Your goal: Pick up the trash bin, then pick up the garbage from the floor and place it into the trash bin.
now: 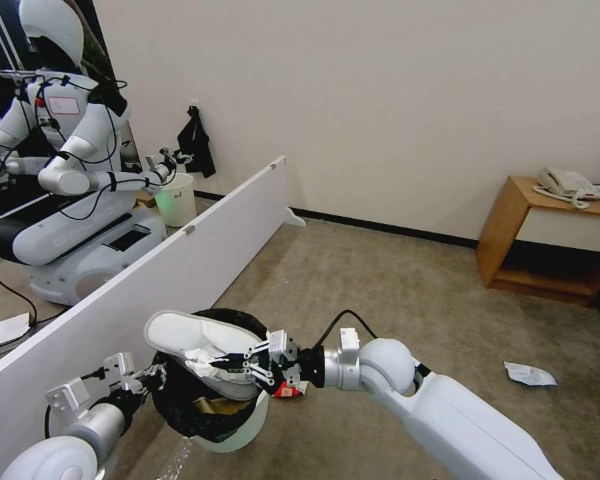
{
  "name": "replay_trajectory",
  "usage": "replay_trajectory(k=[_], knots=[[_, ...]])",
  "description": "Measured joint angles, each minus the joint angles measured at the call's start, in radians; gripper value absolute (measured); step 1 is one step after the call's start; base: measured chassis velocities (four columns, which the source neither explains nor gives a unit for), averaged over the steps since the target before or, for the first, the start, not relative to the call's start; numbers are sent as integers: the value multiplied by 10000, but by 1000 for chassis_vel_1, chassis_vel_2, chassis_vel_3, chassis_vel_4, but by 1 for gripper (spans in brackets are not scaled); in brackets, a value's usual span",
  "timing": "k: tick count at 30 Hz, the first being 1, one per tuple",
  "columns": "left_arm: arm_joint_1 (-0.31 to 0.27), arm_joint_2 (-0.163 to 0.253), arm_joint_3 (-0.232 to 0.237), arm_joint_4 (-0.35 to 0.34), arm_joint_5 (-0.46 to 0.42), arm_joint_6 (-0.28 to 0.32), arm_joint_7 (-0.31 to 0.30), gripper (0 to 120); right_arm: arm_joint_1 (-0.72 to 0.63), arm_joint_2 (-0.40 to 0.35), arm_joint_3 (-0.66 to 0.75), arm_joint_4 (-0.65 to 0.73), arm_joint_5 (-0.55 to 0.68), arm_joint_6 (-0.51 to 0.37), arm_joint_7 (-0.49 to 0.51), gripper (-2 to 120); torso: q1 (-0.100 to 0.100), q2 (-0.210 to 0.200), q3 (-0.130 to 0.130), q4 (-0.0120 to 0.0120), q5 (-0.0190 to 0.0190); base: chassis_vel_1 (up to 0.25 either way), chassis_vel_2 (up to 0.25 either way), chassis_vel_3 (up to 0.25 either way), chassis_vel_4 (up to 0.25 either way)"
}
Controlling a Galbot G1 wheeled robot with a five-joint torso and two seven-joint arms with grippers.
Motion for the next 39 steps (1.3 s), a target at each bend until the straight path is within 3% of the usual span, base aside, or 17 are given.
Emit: replay_trajectory(k=[11,17,23,28,33,35,39], knots=[[14,-19,-33,15,29,-47,92,4,-44,56,-125,-208,-111,117,386,1,0,0,0,0,1,0,0,0,0],[20,-38,-27,21,41,-60,102,4,-124,-71,-48,-303,-233,239,632,27,0,0,0,-1,1,0,0,0,0],[31,-39,-62,14,42,-67,106,4,-222,-120,21,-313,-289,300,670,44,0,0,0,-1,1,0,0,0,0],[25,-12,-111,-18,34,-70,106,4,-323,-165,32,-332,-400,351,720,68,0,0,0,0,2,0,0,0,0],[13,-11,-127,-23,29,-72,104,4,-349,-214,31,-325,-416,373,748,82,0,0,0,-1,1,0,0,0,0],[8,-21,-143,-12,23,-77,98,4,-361,-201,152,-218,-411,411,864,93,0,0,0,-1,1,0,0,0,0],[-6,-61,-172,31,23,-121,91,4,-330,-55,533,24,-290,466,1122,99,1,0,1,0,1,0,0,0,0]])
